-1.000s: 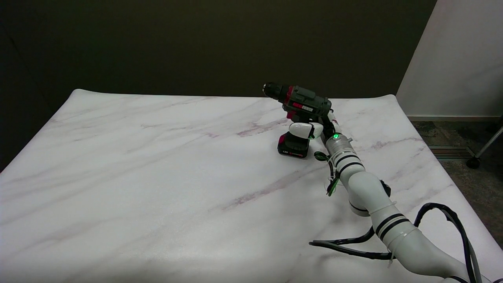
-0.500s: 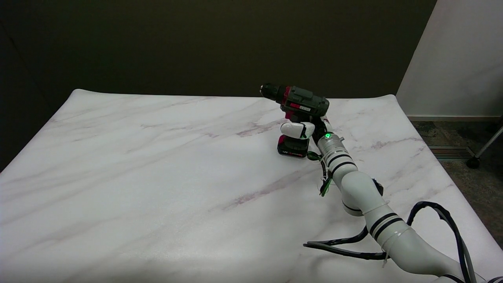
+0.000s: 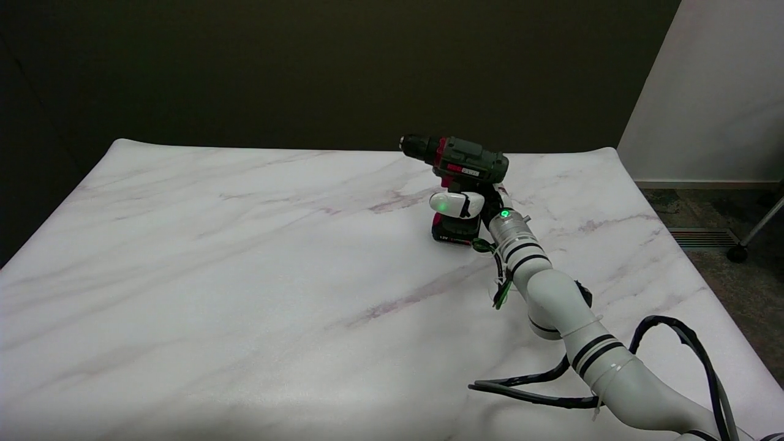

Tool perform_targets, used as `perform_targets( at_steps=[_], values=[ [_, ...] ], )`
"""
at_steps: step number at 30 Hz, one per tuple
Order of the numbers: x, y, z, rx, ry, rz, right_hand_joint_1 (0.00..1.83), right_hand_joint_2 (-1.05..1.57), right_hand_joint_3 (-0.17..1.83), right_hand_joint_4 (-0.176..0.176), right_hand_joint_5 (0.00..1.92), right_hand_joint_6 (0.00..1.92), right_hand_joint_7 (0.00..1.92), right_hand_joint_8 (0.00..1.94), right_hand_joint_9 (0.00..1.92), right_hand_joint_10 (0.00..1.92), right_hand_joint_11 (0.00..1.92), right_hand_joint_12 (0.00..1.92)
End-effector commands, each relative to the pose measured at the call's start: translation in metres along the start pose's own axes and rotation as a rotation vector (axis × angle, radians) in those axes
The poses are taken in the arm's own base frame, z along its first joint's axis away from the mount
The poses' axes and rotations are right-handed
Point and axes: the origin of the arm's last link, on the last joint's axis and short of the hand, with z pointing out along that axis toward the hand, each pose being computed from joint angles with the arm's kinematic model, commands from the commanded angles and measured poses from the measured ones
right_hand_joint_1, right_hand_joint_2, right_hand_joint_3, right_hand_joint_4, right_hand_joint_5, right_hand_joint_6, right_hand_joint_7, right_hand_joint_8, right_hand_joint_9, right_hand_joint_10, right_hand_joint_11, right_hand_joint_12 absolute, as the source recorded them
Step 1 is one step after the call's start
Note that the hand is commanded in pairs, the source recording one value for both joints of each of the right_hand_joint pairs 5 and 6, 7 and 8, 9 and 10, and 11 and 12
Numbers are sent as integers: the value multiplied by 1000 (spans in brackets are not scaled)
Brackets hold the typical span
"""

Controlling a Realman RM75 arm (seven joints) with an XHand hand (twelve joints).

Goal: Pick up the power screwdriver.

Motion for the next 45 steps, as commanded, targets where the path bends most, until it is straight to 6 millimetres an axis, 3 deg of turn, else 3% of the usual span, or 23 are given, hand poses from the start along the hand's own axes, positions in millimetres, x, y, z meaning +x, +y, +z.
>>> perform_targets(
  at_steps=[1, 15, 19, 22, 31, 43, 44, 45],
  values=[
    [0, 3, -2, -6, 3, 5, 983, -592, 451, 49, 168, 168, 391, 391, 196, 196, 428, 428],
    [7, 4, 4, -16, 17, 3, 967, -517, 443, 124, 169, 169, 276, 276, 67, 67, 373, 373],
    [9, 3, 5, -15, 21, 5, 976, -484, 468, 136, 195, 195, 170, 170, 0, 0, 236, 236],
    [11, 3, 6, -16, 24, 5, 1005, -404, 501, 166, 268, 268, 102, 102, 0, 0, 173, 173],
    [16, 1, 8, -12, 32, -3, 1134, -114, 594, 176, 390, 390, 180, 180, 0, 0, 56, 56],
    [21, 2, 9, -14, 43, -2, 1115, -164, 640, 176, 386, 386, 183, 183, 0, 0, 1, 1],
    [21, 3, 8, -14, 43, -2, 1112, -164, 633, 176, 384, 384, 197, 197, 0, 0, 33, 33],
    [21, 3, 8, -14, 44, -2, 1111, -166, 631, 176, 381, 381, 212, 212, 0, 0, 182, 182]
  ],
)
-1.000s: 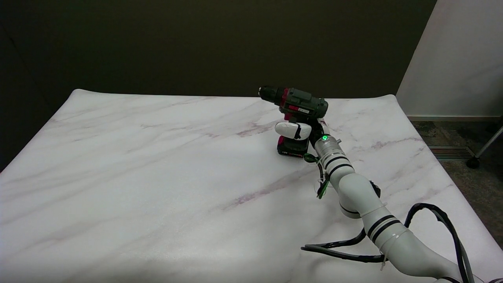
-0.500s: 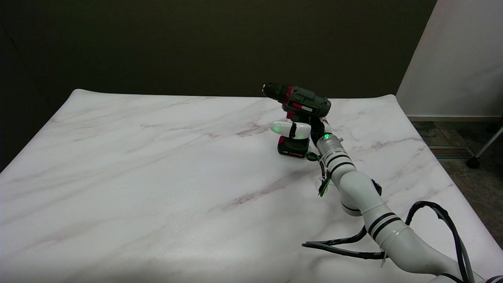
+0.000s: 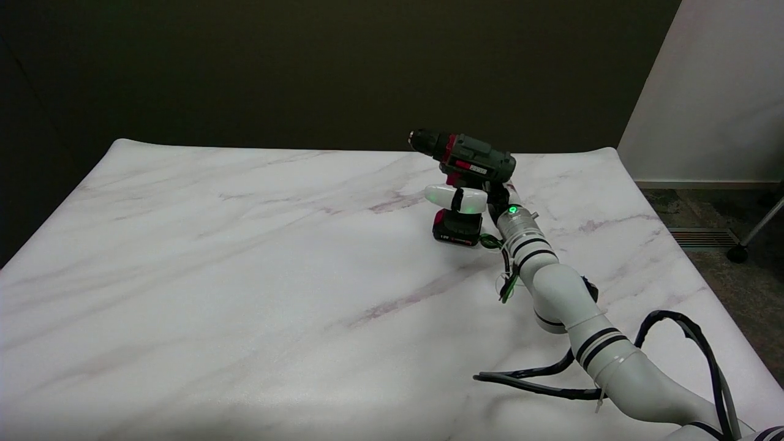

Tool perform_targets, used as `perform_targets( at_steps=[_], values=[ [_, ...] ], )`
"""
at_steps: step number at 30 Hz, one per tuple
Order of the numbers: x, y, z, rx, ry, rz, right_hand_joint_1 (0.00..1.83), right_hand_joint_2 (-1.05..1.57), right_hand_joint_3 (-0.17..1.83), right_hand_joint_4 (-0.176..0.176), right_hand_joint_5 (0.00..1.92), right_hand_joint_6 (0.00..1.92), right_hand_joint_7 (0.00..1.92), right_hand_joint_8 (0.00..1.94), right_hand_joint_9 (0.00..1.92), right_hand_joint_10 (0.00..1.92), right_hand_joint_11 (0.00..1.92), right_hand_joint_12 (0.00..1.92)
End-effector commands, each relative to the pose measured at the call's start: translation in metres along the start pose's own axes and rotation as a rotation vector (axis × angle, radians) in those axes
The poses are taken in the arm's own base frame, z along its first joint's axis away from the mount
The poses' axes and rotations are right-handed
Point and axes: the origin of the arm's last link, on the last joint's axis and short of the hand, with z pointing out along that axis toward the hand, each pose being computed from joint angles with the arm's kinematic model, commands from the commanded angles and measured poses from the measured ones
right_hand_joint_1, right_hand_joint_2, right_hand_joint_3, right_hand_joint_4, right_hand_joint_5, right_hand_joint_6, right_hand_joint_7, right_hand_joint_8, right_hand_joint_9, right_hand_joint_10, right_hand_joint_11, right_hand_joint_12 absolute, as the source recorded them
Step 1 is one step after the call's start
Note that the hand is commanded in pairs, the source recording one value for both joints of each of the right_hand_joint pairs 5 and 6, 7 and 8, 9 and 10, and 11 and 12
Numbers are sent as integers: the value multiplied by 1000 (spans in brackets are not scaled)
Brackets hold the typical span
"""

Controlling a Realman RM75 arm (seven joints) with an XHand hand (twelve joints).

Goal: Pick up the power screwdriver.

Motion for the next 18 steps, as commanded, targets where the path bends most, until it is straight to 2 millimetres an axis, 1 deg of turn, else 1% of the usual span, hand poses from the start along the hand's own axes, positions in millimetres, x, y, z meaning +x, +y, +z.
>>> perform_targets(
  at_steps=[1, 2, 3, 5, 6, 7, 10, 11, 13, 15, 18],
  values=[
    [7, 0, 1, -1, 13, -1, 1110, -167, 628, 176, 378, 378, 225, 225, 0, 0, 295, 295],
    [7, 0, 1, -2, 13, 1, 1109, -168, 626, 176, 375, 375, 231, 231, 0, 0, 358, 358],
    [7, 0, 1, -2, 13, 3, 1106, -156, 595, 176, 359, 359, 260, 260, 30, 30, 568, 568],
    [7, 1, 1, -5, 14, 13, 1104, -127, 548, 176, 341, 341, 319, 319, 141, 141, 860, 860],
    [7, 1, 1, -6, 13, 20, 1105, -151, 572, 176, 339, 339, 341, 341, 188, 188, 918, 918],
    [7, 1, 1, -8, 13, 28, 1104, -199, 643, 176, 338, 338, 374, 374, 246, 246, 988, 988],
    [7, 1, 1, -9, 8, 31, 1106, -355, 993, 176, 363, 363, 504, 504, 402, 402, 1128, 1128],
    [7, 1, 1, -9, 5, 30, 1106, -369, 1047, 176, 368, 368, 532, 532, 431, 431, 1154, 1154],
    [7, 1, 1, -9, 3, 30, 1105, -378, 1088, 176, 374, 374, 566, 566, 458, 458, 1171, 1171],
    [7, 1, 1, -9, 3, 30, 1106, -372, 1055, 176, 370, 370, 547, 547, 468, 468, 1149, 1149],
    [8, 2, 1, -11, 5, 30, 1106, -364, 1058, 176, 371, 371, 554, 554, 511, 511, 1206, 1206]
  ],
)
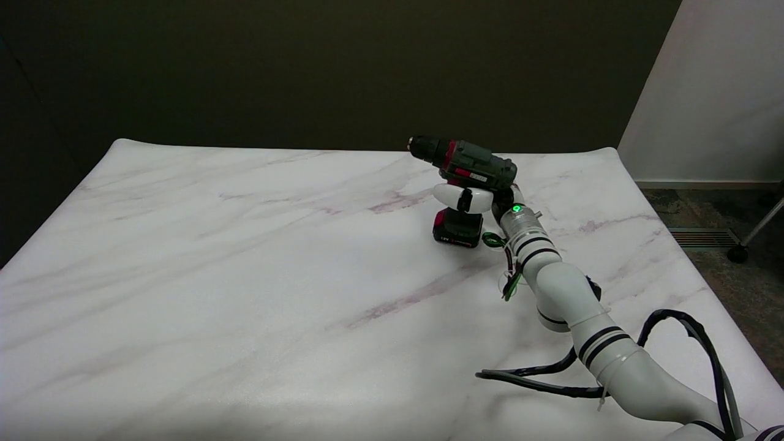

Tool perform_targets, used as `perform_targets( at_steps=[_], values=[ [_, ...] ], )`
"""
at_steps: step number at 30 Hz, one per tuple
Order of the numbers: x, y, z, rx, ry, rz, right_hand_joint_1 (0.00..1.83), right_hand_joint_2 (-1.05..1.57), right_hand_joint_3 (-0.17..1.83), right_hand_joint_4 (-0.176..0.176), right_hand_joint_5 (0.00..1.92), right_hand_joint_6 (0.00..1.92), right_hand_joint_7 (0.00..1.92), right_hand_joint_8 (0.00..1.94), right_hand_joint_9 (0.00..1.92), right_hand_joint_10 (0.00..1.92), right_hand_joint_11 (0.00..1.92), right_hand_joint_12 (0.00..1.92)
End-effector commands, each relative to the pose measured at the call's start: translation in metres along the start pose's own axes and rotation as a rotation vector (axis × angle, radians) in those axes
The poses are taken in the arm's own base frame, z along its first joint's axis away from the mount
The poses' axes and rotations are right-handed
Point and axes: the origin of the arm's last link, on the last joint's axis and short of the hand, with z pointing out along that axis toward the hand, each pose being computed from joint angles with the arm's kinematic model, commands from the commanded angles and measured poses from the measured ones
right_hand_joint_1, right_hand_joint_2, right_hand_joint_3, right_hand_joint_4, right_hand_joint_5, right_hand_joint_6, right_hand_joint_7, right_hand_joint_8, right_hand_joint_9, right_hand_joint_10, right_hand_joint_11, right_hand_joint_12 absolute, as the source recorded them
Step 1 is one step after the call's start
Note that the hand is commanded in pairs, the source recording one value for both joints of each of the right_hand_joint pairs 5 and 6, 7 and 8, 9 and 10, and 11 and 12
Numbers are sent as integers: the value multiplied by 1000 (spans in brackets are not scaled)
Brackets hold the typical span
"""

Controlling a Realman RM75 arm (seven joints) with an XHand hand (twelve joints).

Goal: Pick up the power screwdriver.

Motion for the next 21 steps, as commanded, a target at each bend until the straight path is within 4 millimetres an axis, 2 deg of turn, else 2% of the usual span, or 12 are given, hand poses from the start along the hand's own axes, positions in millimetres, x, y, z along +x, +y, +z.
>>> perform_targets(
  at_steps=[1, 8, 11, 12, 13, 14, 16, 18, 21],
  values=[
    [3, 1, 0, -7, -2, 14, 1106, -363, 1067, 176, 371, 371, 562, 562, 523, 523, 1213, 1213],
    [4, 1, 1, -6, -1, 12, 1103, -347, 1155, 176, 353, 353, 650, 650, 680, 680, 1307, 1307],
    [4, 2, 1, -7, 0, 11, 1103, -368, 1133, 176, 332, 332, 561, 561, 569, 569, 1323, 1323],
    [4, 2, 1, -8, 0, 11, 1104, -355, 981, 176, 292, 292, 487, 487, 387, 387, 1219, 1219],
    [4, 2, 2, -9, 0, 11, 1103, -313, 749, 176, 245, 245, 397, 397, 139, 139, 1041, 1041],
    [4, 2, 2, -10, -1, 11, 1098, -274, 643, 176, 229, 229, 343, 343, 37, 37, 935, 935],
    [3, 2, 2, -10, -6, 11, 1091, -231, 589, 176, 216, 216, 240, 240, 0, 0, 783, 783],
    [3, 1, 3, -9, -6, 12, 1089, -248, 614, 176, 218, 218, 217, 217, 0, 0, 722, 722],
    [3, 1, 4, -9, -8, 11, 1095, -263, 636, 176, 227, 227, 196, 196, 0, 0, 501, 501]
  ],
)
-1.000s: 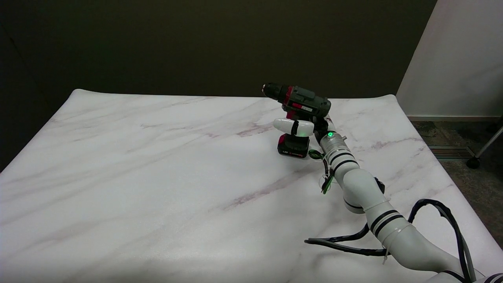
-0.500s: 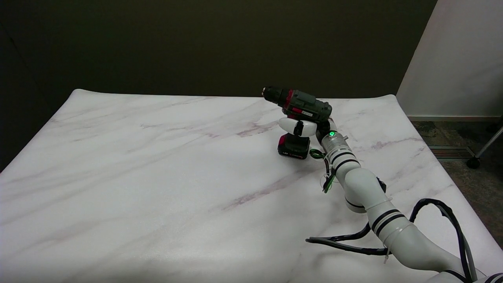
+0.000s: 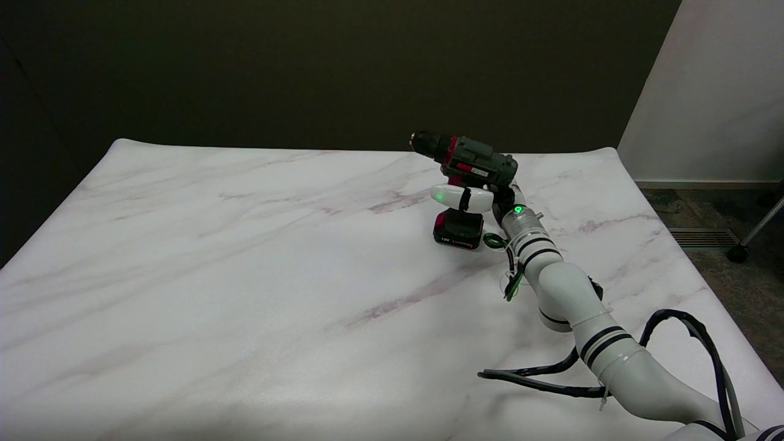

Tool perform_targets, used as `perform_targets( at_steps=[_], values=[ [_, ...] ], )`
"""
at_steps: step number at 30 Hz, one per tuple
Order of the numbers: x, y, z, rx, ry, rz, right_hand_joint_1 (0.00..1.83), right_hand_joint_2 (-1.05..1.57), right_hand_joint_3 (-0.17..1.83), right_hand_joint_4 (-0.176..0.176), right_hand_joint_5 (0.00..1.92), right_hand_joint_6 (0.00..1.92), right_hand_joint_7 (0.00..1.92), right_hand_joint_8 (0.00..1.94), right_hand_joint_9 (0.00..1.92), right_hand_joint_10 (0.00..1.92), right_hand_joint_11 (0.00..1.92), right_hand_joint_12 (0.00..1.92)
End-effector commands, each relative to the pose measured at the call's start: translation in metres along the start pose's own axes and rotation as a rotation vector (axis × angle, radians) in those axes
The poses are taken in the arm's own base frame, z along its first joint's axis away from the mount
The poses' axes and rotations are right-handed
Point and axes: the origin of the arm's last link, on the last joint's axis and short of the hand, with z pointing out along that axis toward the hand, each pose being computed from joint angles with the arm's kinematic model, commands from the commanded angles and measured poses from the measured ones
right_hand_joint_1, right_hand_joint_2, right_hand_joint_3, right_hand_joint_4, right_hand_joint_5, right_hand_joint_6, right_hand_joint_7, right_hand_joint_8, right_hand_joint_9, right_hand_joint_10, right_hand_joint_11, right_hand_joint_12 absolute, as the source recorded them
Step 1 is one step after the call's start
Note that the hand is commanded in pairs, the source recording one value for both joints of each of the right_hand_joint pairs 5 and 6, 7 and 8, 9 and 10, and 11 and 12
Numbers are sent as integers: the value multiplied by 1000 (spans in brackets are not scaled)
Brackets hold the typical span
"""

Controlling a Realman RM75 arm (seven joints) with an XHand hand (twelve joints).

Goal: Pick up the power screwdriver.

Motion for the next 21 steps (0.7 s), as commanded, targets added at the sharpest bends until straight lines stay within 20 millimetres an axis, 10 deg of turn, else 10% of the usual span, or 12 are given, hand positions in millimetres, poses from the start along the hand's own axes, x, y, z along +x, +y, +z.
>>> perform_targets(
  at_steps=[1, 12, 21],
  values=[
    [1, -1, 3, -1, -5, 1, 1099, -249, 633, 176, 233, 233, 204, 204, 0, 0, 434, 434],
    [3, -3, 4, 5, -5, -8, 1251, -416, 565, 176, 328, 328, 313, 313, 0, 0, 0, 0],
    [5, -3, 4, 4, -3, -7, 1401, -337, 328, 176, 337, 337, 474, 474, 108, 108, 151, 151]
  ],
)
